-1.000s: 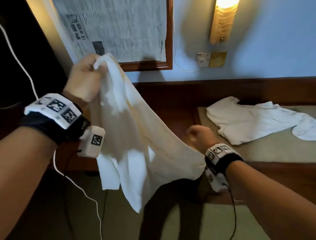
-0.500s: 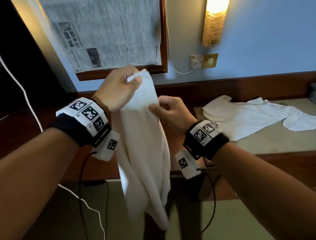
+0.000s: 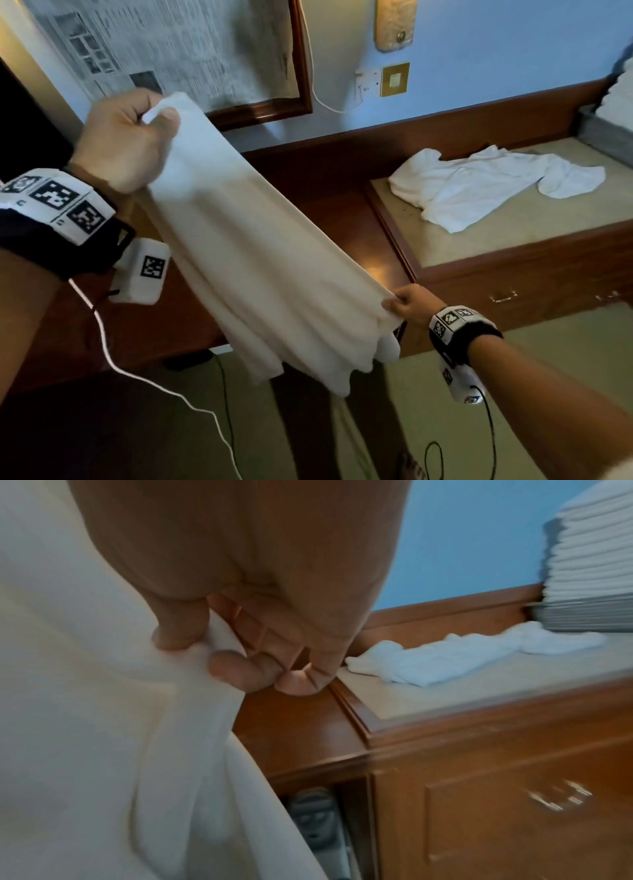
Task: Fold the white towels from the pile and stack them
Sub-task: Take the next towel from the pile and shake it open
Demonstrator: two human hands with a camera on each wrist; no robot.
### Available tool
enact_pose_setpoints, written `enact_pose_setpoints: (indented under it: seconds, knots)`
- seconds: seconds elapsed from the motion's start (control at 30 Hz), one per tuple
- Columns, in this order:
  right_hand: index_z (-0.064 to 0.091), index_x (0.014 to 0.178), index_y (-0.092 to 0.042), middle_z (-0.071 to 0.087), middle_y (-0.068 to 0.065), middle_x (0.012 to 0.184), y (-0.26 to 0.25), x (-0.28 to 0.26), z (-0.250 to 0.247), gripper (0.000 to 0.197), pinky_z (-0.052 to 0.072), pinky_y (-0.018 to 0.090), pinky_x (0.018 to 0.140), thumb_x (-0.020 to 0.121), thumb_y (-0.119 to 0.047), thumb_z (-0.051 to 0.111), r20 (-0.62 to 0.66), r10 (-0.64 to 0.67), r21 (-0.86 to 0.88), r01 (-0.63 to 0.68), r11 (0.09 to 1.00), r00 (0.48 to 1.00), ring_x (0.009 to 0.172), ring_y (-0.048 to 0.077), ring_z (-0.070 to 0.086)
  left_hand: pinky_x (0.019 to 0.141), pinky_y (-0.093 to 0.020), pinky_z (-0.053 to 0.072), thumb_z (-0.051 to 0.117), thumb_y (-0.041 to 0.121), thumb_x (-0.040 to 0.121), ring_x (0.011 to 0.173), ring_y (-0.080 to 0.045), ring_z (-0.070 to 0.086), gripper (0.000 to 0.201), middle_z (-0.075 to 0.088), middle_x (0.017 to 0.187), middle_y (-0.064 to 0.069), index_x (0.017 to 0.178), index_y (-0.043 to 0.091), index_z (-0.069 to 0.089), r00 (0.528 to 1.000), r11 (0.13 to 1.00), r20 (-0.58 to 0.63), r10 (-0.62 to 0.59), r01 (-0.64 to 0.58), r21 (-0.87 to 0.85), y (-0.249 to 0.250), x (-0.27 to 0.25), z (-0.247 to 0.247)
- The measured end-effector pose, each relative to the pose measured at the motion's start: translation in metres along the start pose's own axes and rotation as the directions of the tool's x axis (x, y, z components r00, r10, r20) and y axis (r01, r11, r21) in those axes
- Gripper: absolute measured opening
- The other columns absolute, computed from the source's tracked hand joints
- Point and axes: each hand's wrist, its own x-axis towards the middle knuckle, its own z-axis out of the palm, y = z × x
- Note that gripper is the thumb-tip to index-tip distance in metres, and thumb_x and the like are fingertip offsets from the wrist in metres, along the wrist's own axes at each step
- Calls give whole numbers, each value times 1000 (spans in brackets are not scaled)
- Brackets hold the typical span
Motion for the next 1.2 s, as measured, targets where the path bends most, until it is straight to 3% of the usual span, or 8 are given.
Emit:
enact_pose_setpoints:
  seconds: [0.13,0.27,0.33,0.5,0.67,0.97,1.1,1.2]
  knots:
    - [68,82,-22,68,5,82,37,-17,5,20,53,33,72,96,-34,61,-51,261,-105,-265,959,964,78,22,66,49,-20,39,56,41,97,48,3,46,30,55,55,14,71,24,53,996,996,-2,-93,93,-8,-10,1,-21]
    - [68,87,-22,67,5,84,51,-38,0,13,47,27,68,96,-23,59,-126,428,-191,-446,875,895,87,26,67,53,-37,37,57,50,93,60,-20,46,38,54,70,-12,84,14,60,999,997,-30,-22,19,-77,-11,-1,-22]
    - [72,107,-21,72,6,101,40,-37,-2,19,49,27,75,93,-16,59,-137,432,-211,-452,867,892,97,26,67,55,-32,31,54,39,96,55,-19,40,30,48,62,1,76,16,52,999,993,38,28,-24,-116,-1,-7,-14]
    - [64,129,-21,68,4,124,-69,-17,-31,42,51,33,96,88,-14,62,-303,0,16,5,1000,953,102,15,65,62,-15,40,54,21,102,63,8,51,14,54,76,9,90,20,61,963,987,218,160,-152,-53,34,-21,29]
    - [54,137,-11,62,4,129,-209,-30,-103,48,52,31,95,92,-22,67,-306,-456,495,548,674,836,111,15,63,75,-17,41,58,17,100,79,3,57,16,66,88,8,93,29,65,891,965,370,263,-237,-116,59,-31,67]
    - [60,80,-1,57,13,74,-256,-30,-163,25,44,34,68,89,-21,73,-431,-591,274,723,634,682,71,15,50,73,-29,46,61,16,98,81,-12,60,8,69,89,-5,99,18,69,960,975,202,193,-164,-150,89,-22,69]
    - [68,88,-3,67,18,84,-268,-26,-181,22,52,46,77,91,-25,69,-464,-660,93,774,626,590,79,28,62,64,-25,43,62,18,97,74,-21,56,8,66,84,-12,91,18,67,986,964,64,155,-137,-226,95,-22,74]
    - [72,97,-7,70,10,86,-276,-22,-196,21,50,48,80,94,-25,62,-436,-725,-92,774,626,534,83,25,65,56,-20,35,65,19,96,60,-9,43,21,50,69,1,76,22,59,993,952,-41,109,-117,-283,95,-22,82]
